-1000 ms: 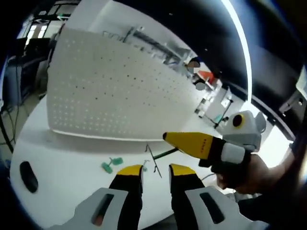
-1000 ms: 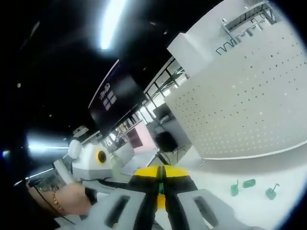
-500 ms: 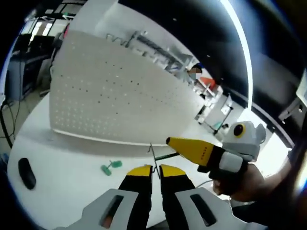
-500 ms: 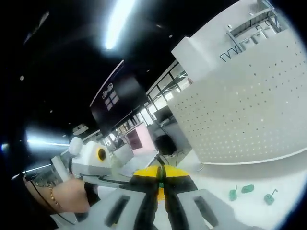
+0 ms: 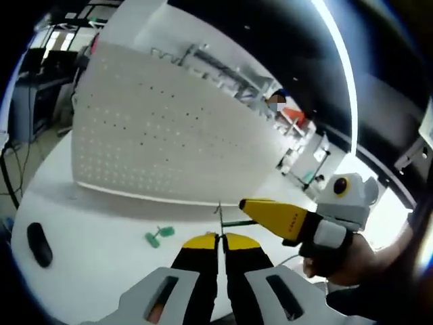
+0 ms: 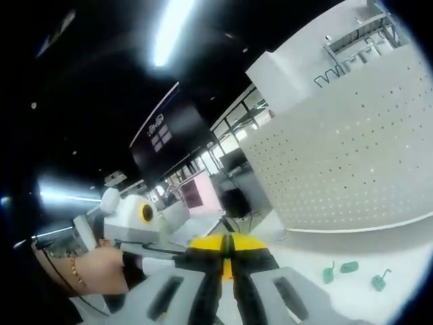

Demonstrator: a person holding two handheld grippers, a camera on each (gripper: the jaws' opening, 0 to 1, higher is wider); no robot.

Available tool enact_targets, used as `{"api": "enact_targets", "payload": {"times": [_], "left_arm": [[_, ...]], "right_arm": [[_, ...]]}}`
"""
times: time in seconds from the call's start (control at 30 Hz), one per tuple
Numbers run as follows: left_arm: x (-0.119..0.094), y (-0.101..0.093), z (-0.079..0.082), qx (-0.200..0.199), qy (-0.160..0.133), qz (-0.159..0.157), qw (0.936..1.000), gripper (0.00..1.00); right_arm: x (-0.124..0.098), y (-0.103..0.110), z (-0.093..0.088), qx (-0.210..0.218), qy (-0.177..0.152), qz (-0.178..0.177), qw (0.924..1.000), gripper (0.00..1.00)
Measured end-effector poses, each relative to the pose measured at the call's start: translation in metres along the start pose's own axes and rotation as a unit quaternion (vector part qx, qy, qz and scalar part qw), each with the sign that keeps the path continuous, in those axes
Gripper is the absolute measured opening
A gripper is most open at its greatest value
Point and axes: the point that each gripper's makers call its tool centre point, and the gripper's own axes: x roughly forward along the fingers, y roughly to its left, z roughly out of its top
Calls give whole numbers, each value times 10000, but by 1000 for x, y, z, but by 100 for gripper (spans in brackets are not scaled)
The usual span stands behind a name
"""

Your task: Insert the hook assembly into the mounting plate slot until the hook locks in place.

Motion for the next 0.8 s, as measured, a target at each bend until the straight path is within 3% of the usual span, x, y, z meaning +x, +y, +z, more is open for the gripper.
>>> {"api": "enact_targets", "payload": {"times": [0.1, 0.27, 0.33, 0.43, 0.53, 0.6, 0.8], "left_arm": [[0, -1, 1, 321, 23, 147, 9994, 1], [1, -2, 3, 292, -16, 144, 9995, 1], [0, 0, 3, 352, -22, 205, 9992, 1], [-2, 4, 4, 418, -28, 313, 9986, 1], [-3, 6, 5, 231, -137, 301, 9992, 1], [-2, 6, 5, 246, -139, 319, 9991, 1], [0, 3, 9, 801, -135, 467, 9956, 1]], "right_arm": [[-1, -2, -1, 111, 0, -12, 9999, 0], [-2, -2, 5, 66, -5, 11, 10000, 0], [-8, -4, 17, 248, -183, 47, 9995, 0], [-18, -7, 23, 329, -150, 91, 9993, 0], [-25, -10, 25, 412, -145, 112, 9990, 0], [-28, -13, 24, 473, -99, 91, 9988, 2], [-23, -8, 13, 567, 126, 107, 9983, 11]]}}
